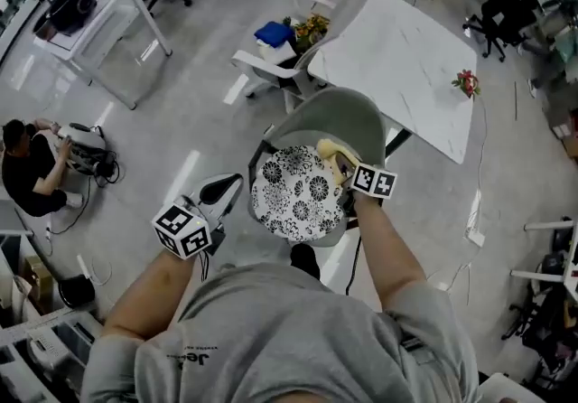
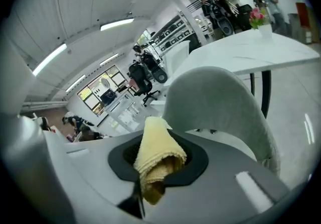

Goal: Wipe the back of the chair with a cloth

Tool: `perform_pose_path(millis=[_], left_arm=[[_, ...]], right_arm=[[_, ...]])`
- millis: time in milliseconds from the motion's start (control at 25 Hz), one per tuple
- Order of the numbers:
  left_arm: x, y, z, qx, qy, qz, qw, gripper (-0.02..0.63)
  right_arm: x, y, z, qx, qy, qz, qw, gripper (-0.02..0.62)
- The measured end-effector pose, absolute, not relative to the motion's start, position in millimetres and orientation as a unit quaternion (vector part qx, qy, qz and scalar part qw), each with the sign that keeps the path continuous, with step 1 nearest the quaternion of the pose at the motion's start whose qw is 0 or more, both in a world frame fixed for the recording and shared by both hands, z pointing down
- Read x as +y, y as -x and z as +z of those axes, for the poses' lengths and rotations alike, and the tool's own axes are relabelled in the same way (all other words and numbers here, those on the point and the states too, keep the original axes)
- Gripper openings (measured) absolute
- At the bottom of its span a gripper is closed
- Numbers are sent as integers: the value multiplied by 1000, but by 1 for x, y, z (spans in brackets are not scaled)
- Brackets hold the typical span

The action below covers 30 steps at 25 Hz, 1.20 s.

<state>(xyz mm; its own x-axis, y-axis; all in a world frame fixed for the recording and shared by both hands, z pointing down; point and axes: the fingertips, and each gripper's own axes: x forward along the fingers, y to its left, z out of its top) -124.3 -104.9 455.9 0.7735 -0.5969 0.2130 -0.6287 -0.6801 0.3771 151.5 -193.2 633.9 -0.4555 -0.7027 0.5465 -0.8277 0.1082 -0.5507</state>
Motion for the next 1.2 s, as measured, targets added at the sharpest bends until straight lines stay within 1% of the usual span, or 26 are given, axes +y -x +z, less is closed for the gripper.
perform_pose_path(millis=[160,560,800,1040,1200], left_arm=[[-89,159,423,-370,-906,13,205,58],[-55,251,363,-452,-880,-12,145,58],[-25,312,317,-503,-857,-13,109,58],[-5,354,277,-535,-839,-30,96,58],[12,370,265,-548,-831,-45,87,58]], right_arm=[[-188,-105,584,-778,-476,397,105,52],[-184,-3,457,-867,-371,310,118,52],[-160,93,372,-929,-270,222,122,52],[-136,172,294,-967,-190,138,98,52],[-110,203,271,-979,-155,108,82,52]])
